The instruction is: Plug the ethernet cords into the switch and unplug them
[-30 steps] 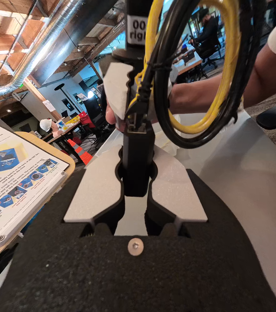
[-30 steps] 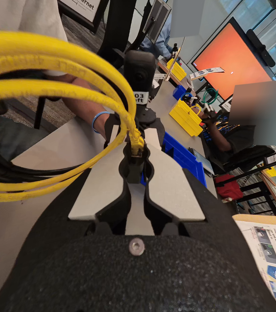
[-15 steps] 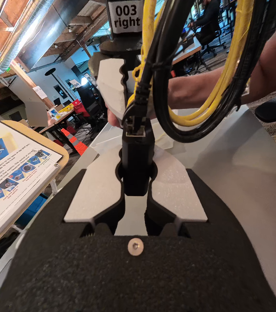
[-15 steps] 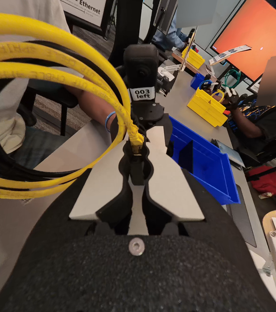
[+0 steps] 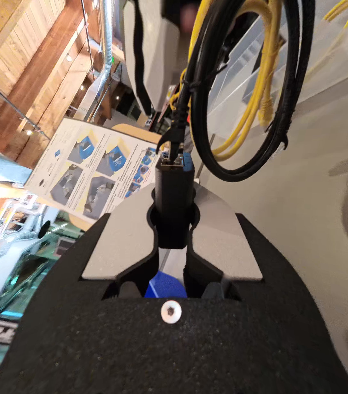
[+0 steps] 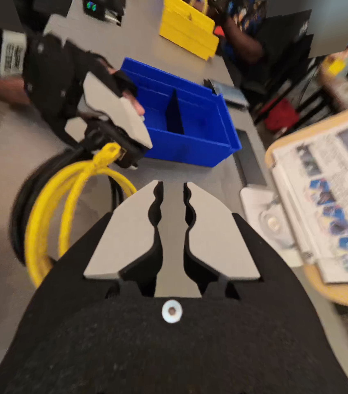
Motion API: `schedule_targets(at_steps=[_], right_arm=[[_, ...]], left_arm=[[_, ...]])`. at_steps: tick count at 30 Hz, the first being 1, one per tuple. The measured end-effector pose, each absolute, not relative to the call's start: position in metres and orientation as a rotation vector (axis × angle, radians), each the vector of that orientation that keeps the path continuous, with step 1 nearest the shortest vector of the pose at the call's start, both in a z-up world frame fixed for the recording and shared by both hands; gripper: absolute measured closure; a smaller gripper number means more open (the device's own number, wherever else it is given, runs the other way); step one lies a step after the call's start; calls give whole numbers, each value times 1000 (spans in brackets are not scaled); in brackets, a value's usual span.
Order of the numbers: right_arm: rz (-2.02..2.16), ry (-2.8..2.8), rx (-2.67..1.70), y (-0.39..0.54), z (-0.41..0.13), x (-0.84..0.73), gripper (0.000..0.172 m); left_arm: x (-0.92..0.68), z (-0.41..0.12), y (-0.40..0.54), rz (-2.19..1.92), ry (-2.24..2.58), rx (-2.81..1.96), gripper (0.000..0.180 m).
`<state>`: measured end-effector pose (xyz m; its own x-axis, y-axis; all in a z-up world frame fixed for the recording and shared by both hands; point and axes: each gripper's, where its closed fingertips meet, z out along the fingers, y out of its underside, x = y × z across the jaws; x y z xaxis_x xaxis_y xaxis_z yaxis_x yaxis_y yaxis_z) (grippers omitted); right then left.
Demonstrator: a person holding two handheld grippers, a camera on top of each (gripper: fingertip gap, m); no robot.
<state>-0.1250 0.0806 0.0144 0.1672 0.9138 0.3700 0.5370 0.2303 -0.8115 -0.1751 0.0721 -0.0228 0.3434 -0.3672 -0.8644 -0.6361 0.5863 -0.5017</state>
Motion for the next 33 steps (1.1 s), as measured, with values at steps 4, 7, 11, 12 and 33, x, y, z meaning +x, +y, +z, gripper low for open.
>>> schedule_targets(at_steps=[4, 7, 11, 12, 33], right_arm=[[804, -1410, -1676, 55, 10, -134, 147], [789, -1399, -1793, 48, -4, -139, 149], [756, -1426, -1878, 48, -14, -140, 153], [780, -1437, -1890, 46, -14, -142, 148], [589, -1543, -2110, 40, -44, -136, 162]], left_arm=[[-178, -27, 81, 336, 1249, -1018, 156], [-180, -30, 85, 394, 1250, -1013, 156], [-181, -36, 89, 470, 1270, -1011, 156], [-180, -38, 89, 483, 1280, -1011, 156], [-176, -50, 90, 624, 1310, -1023, 154]])
